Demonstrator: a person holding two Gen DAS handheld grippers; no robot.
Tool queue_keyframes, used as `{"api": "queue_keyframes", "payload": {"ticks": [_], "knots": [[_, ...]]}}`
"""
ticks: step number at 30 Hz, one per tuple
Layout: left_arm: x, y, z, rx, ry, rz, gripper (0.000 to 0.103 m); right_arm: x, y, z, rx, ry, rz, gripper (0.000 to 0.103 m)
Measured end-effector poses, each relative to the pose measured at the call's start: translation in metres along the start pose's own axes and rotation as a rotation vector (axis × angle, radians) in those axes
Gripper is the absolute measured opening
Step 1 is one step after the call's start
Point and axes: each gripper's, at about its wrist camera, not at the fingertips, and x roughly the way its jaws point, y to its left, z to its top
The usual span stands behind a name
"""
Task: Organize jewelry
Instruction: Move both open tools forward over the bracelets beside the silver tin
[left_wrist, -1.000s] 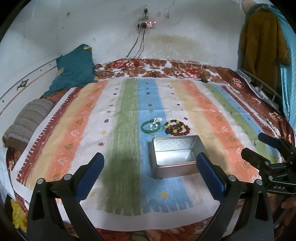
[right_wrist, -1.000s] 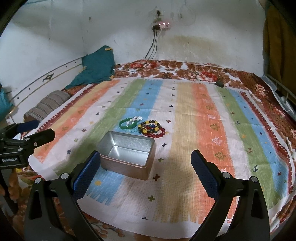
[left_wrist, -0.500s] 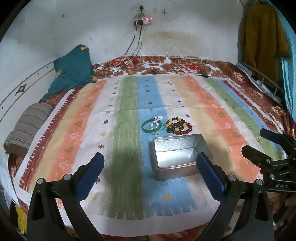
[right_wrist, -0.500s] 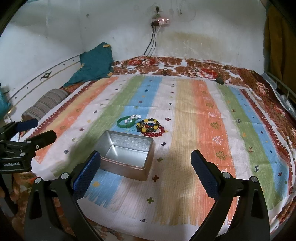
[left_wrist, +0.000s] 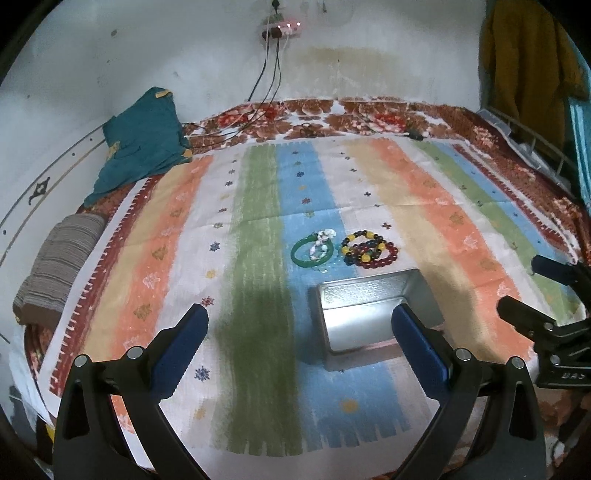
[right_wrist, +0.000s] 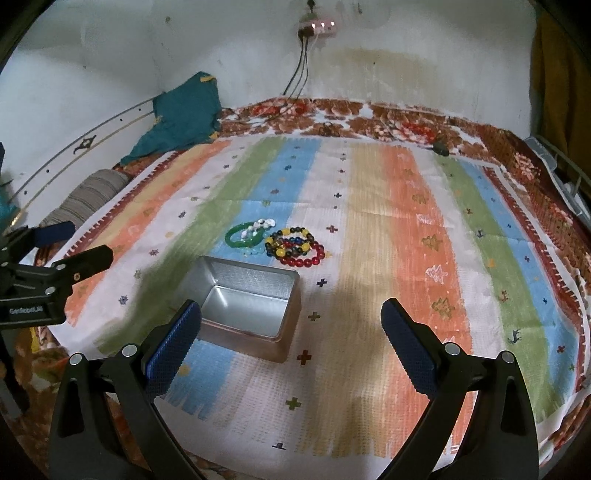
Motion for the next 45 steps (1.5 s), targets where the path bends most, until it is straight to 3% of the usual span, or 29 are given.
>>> {"api": "queue_keyframes", "payload": {"ticks": [9, 31, 39, 45], "knots": [[0.032, 0.011, 0.022, -0.042, 0.06, 0.008, 0.097, 0.026, -0.007, 0.021, 0.014, 0.049, -0.006, 0.099], [0.075, 0.014, 0.053, -0.064, 0.098, -0.036, 0.097, 0.068, -0.016, 0.05, 0.018, 0.126, 0.0, 0.099], [0.094, 0.011, 0.059, -0.036, 0.137, -0.074, 0.097, 0.088, -0.018, 0.058, 0.006, 0.164, 0.015, 0.099], [0.114, 0.006, 0.062, 0.003, 0.177, -0.057, 0.097, 0.105, -0.026, 0.063, 0.026, 0.177, 0.042, 0.099]]}}
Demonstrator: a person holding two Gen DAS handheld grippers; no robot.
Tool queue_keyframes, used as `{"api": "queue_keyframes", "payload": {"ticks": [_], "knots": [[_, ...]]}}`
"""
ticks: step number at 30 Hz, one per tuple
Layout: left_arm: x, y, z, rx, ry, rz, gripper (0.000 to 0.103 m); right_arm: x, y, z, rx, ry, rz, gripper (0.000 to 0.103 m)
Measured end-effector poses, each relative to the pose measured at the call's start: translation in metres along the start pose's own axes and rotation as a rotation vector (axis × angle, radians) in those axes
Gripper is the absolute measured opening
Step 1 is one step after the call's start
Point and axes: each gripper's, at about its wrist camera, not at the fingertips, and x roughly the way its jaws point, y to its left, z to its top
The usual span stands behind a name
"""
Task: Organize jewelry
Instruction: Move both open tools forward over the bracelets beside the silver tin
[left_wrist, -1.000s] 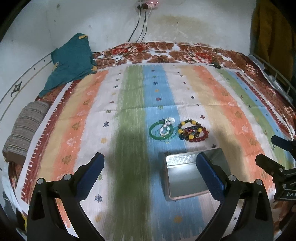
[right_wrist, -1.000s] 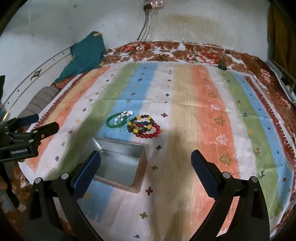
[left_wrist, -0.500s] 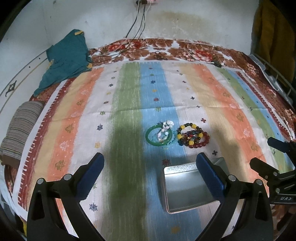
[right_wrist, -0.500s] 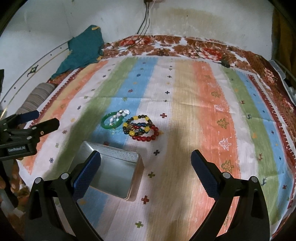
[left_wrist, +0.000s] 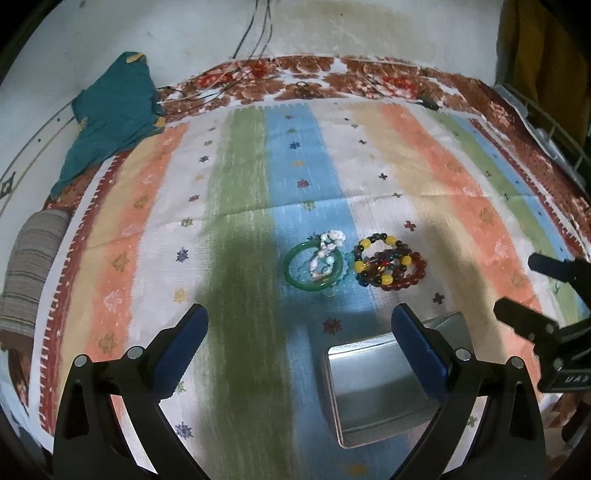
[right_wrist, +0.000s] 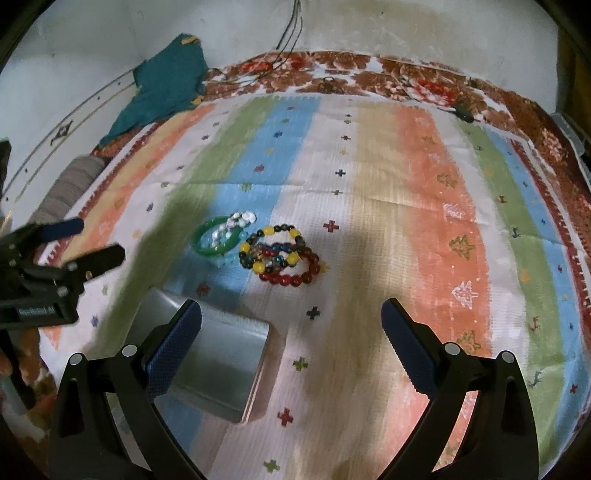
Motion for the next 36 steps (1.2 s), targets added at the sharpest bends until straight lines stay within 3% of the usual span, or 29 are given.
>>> {"api": "queue_keyframes", "payload": {"ticks": [14, 25, 36], "knots": [[0.036, 0.005, 0.014, 0.02, 0.038, 0.001, 0.096, 0.032, -0.011, 0.02, 0.026, 0.044, 0.008, 0.099], [0.061, 0.002, 0.024, 0.064, 0.072, -0.014, 0.085, 0.061, -0.019, 0.031, 0.037, 0.085, 0.029, 0.099], [0.088, 0.008, 0.033, 0.042, 0.127, -0.085, 0.07, 0.083, -0.02, 0.04, 0.031, 0.126, 0.018, 0.098]]}}
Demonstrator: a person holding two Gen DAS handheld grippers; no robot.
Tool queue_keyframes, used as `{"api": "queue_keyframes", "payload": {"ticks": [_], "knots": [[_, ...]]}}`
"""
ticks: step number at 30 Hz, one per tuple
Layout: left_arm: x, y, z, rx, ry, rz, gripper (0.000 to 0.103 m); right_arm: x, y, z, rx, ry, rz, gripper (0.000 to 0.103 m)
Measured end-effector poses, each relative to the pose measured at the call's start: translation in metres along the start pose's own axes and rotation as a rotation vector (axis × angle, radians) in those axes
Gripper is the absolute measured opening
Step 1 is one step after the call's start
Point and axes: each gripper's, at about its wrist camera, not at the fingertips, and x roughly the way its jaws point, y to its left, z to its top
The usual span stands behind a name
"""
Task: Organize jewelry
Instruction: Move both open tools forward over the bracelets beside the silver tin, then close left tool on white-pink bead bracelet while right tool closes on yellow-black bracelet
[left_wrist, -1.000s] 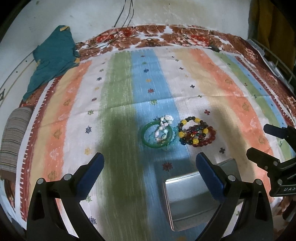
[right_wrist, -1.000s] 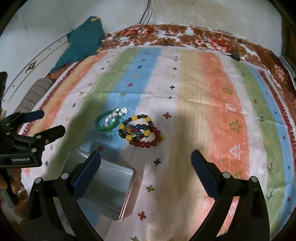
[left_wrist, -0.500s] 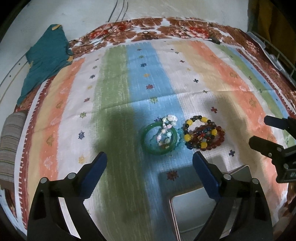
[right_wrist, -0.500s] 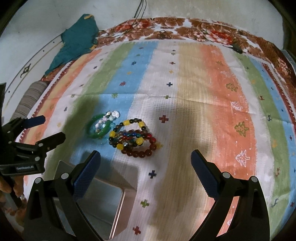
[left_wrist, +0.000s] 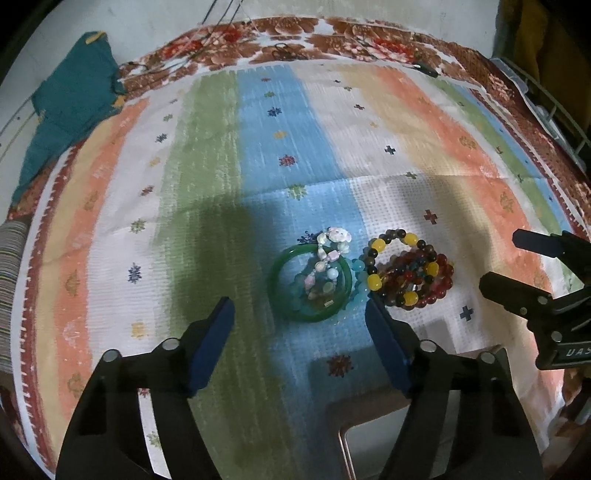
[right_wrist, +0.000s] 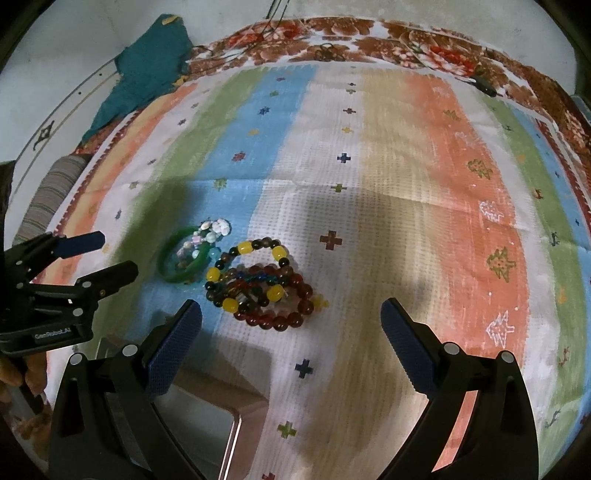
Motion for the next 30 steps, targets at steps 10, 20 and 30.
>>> {"api": "queue_keyframes", "payload": {"ticks": [10, 20, 30], "knots": [[0.028, 0.003, 0.009, 0.016, 0.053, -0.027, 0.061, 0.023, 0.0, 0.013, -0.005, 0.037, -0.002, 0.086], [0.046, 0.006, 0.019, 0.014, 0.07, -0.074, 0.049, 0.046, -0.002, 0.022, -0.004, 0.074, 0.003, 0.074], [0.062, -0.006, 0.024, 0.053, 0.088, -0.102, 0.039, 0.066, -0.003, 0.027, -0.008, 0.106, 0.015, 0.059]]}}
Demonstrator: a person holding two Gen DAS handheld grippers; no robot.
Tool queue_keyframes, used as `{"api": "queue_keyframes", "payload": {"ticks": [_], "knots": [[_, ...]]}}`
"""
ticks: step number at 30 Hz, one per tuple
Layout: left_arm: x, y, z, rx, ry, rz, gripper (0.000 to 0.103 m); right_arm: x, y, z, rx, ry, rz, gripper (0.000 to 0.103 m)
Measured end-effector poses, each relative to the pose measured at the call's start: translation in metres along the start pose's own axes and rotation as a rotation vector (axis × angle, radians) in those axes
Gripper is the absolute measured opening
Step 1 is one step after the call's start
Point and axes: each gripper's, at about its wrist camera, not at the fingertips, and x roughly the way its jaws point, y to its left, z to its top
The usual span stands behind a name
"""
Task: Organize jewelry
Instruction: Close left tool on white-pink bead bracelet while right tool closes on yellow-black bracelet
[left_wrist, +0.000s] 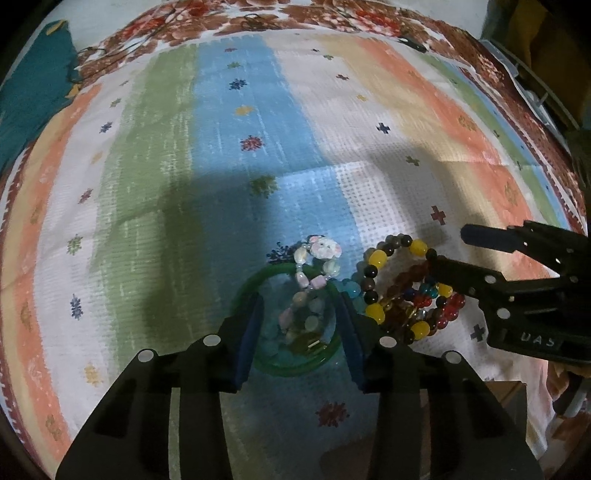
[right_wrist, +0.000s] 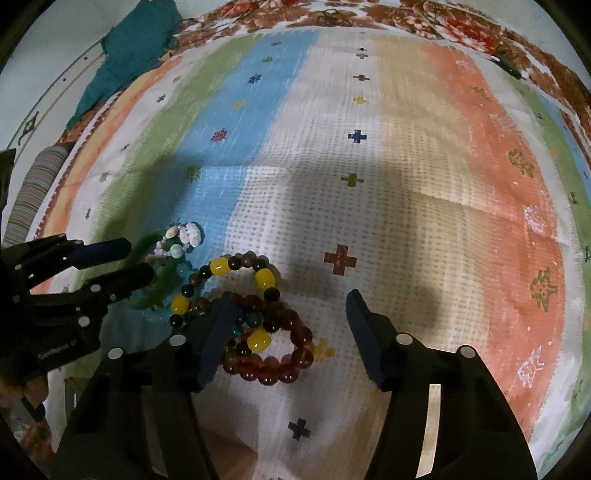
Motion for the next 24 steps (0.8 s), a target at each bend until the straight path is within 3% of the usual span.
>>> {"api": "queue_keyframes", "payload": {"ticks": [11, 15, 24], "knots": [[0.011, 0.006, -0.002, -0.011, 0.015, -0.008, 0.011, 0.017, 0.011, 0.006, -0.019, 0.024, 0.055, 0.024], [0.007, 0.008, -0.001, -0.019, 0.0, -0.002, 0.009, 0.014, 0.017, 0.005, -0.042, 0.014, 0.047, 0.013], [-0.01, 0.008, 0.002, -0.023, -0.039, 0.012, 0.009, 0.003, 0.018, 0.004, -0.044, -0.009, 0.043, 0.012]]}}
